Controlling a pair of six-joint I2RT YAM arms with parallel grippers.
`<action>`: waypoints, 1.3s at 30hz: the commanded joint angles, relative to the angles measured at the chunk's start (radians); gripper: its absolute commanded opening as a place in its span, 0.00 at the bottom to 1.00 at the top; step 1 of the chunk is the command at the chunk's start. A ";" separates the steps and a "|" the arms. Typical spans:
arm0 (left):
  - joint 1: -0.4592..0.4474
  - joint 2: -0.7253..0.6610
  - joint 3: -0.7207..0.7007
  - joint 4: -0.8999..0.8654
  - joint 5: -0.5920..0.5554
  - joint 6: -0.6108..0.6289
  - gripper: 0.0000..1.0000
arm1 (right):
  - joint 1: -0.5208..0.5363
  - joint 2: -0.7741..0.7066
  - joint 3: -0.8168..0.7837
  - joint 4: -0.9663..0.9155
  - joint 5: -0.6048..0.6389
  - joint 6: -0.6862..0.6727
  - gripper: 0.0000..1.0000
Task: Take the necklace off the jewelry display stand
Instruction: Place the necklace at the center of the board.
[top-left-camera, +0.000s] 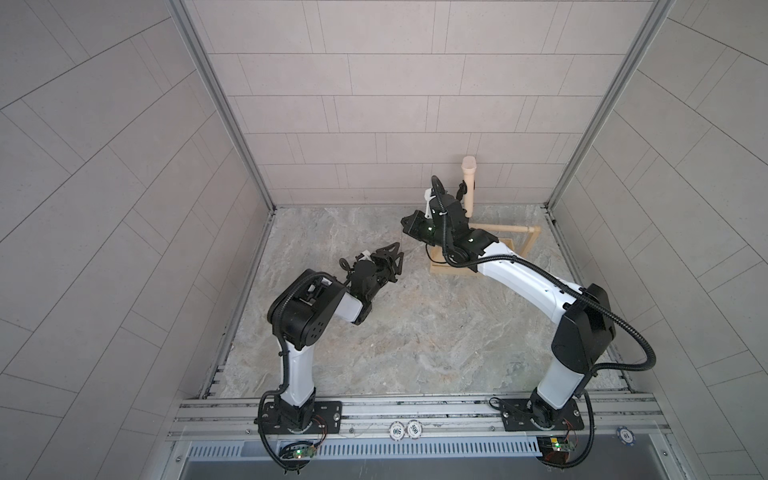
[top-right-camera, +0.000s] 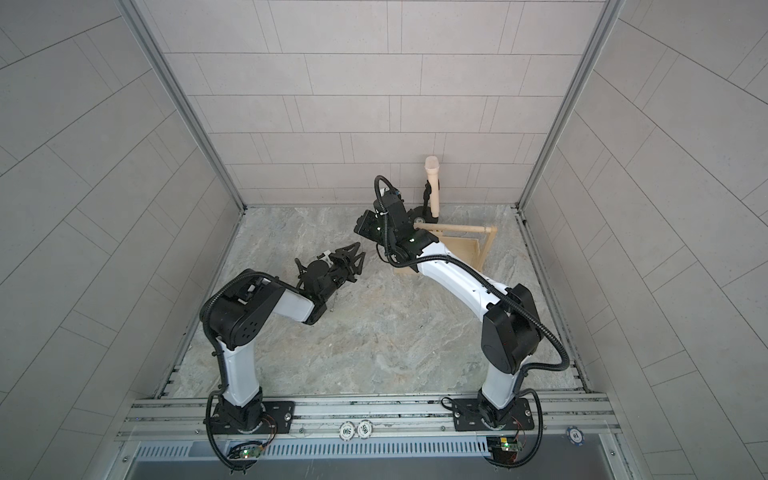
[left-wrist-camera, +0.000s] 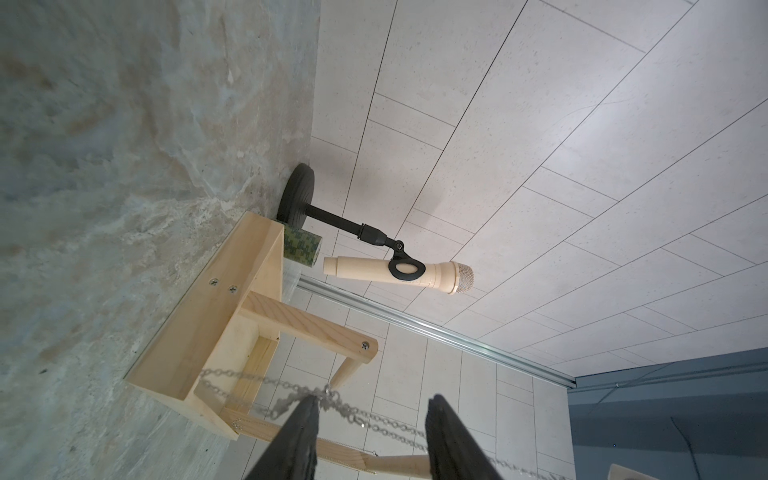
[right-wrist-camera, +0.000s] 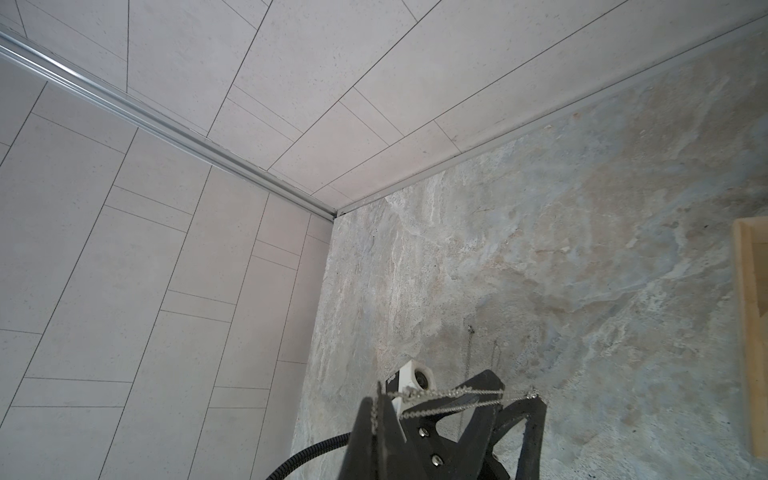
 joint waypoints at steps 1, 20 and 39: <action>-0.004 0.009 -0.005 0.033 -0.004 -0.027 0.47 | 0.005 -0.044 0.008 0.021 0.004 0.015 0.00; -0.004 0.017 -0.003 0.034 -0.001 -0.023 0.47 | 0.005 -0.054 0.002 0.037 -0.014 0.028 0.00; -0.004 0.015 0.007 0.035 0.007 -0.031 0.47 | 0.005 -0.038 -0.019 0.094 -0.032 0.042 0.00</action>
